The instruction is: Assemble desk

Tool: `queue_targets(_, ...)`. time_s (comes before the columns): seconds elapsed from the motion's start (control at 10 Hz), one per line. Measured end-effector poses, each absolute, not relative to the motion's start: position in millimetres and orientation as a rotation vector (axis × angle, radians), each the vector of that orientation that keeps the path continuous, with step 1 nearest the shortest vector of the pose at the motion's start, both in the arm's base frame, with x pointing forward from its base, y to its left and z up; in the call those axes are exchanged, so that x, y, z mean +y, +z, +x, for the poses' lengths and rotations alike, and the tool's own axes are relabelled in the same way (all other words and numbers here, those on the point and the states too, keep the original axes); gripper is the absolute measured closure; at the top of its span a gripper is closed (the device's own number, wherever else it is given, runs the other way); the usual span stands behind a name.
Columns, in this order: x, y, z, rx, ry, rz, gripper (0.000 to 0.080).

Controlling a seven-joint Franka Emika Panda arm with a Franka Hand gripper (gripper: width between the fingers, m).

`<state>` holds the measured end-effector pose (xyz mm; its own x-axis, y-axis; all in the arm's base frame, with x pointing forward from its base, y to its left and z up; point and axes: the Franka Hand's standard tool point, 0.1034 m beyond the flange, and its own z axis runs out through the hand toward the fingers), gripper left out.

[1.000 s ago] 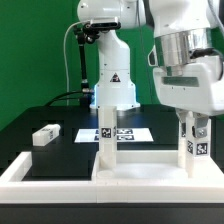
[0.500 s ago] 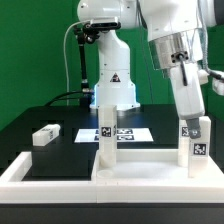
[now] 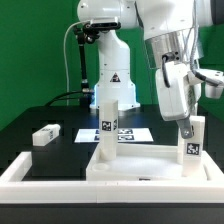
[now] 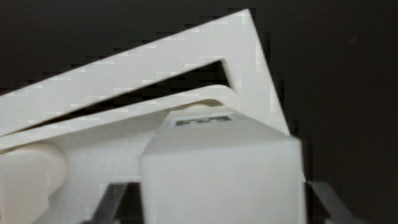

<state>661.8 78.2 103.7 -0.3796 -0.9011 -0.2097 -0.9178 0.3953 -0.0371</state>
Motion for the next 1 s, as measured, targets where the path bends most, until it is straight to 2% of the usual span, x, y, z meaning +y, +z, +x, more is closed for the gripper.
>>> queue_targets(0.1,78,102.8,661,2.456,0.128,-1.620,0.0423)
queue_targets(0.2,78,101.9,661,2.455,0.127,-1.623,0.0423)
queue_targets(0.3,78,101.9,661,2.455,0.127,-1.623,0.0281)
queue_targets(0.4,77,102.8,662,2.449,0.124,-1.629,0.0192)
queue_targets(0.5,70,112.5,659,2.393,0.105,-1.690,0.0192)
queue_targets(0.7,34,139.9,636,2.305,0.049,-1.750,0.0152)
queue_targets(0.8,23,144.9,628,2.302,0.042,-1.752,0.0152)
queue_targets(1.0,27,140.2,629,2.299,0.045,-1.766,0.0151)
